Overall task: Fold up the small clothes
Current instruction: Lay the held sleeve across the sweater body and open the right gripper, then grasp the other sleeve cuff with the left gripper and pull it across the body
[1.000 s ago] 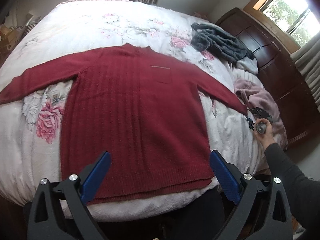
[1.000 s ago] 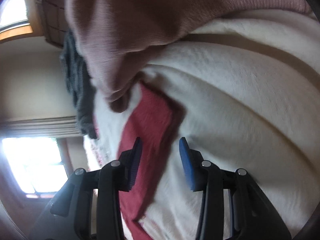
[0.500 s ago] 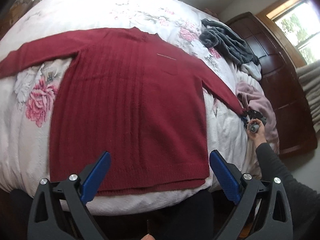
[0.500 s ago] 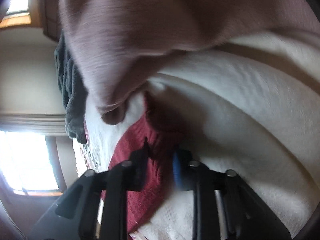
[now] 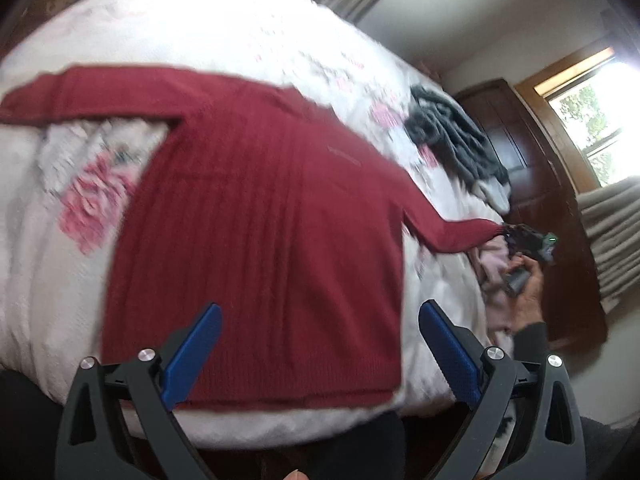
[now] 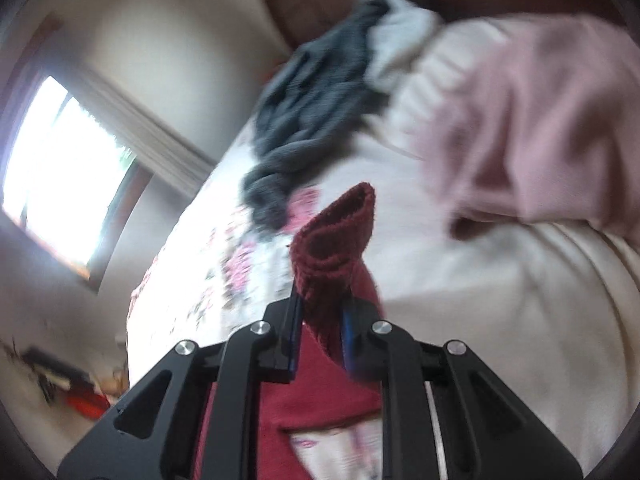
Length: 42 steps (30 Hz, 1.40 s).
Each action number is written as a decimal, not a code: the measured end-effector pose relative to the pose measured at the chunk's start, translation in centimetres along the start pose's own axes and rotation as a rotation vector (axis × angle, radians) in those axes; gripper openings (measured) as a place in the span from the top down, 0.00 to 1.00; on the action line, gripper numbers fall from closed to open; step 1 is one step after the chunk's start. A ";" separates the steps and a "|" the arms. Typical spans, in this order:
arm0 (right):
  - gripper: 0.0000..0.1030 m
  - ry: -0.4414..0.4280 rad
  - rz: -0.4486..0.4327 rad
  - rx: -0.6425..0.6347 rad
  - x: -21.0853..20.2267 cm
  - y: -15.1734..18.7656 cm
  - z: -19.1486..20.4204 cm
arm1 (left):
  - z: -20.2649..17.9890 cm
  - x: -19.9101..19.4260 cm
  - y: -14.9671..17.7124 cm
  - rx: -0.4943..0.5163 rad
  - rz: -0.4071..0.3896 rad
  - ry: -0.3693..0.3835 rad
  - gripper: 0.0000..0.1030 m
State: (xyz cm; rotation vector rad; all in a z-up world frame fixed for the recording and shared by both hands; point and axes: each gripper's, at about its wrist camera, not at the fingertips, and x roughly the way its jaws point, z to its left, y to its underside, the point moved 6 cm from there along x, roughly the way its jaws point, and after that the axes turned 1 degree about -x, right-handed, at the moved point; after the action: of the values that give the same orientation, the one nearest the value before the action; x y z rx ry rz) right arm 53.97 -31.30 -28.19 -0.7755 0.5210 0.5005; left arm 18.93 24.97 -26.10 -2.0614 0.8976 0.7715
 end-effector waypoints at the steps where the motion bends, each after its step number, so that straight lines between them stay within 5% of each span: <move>1: 0.85 -0.012 0.003 -0.024 0.1 0.3 1.6 | -0.1 -0.1 -0.3 0.031 0.006 -0.006 0.04; 7: 0.86 -0.056 0.044 -0.170 2.8 4.1 11.2 | 0.9 0.4 -1.3 0.075 0.044 -0.046 0.04; 14: 0.86 -0.041 0.142 -0.408 7.4 13.9 20.1 | 1.6 1.0 -4.5 0.142 0.012 -0.128 0.04; 21: 0.86 0.003 0.213 -0.585 13.6 23.1 23.4 | 1.7 3.7 -7.4 0.130 0.025 -0.080 0.04; 26: 0.85 0.055 0.279 -0.686 18.1 28.8 23.5 | 2.2 6.7 -8.9 0.045 0.055 0.031 0.04; 28: 0.78 0.059 0.298 -0.707 18.8 30.8 23.3 | 2.4 8.6 -9.3 0.014 0.077 0.094 0.04; 32: 0.25 0.031 0.238 -0.735 16.9 32.6 22.5 | 2.7 12.9 -10.4 -0.068 0.128 0.221 0.04; 35: 0.17 -0.057 0.175 -0.702 12.0 32.8 20.7 | 2.3 16.9 -11.7 -0.167 0.158 0.336 0.04; 42: 0.18 -0.102 0.007 -0.450 6.3 31.2 15.1 | -1.0 28.0 -14.2 -0.228 0.288 0.392 0.04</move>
State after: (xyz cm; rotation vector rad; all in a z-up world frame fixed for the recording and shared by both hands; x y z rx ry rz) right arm 43.98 0.72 -39.13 -1.1702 0.3172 0.6716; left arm 46.40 21.39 -40.96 -2.3628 1.4028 0.6501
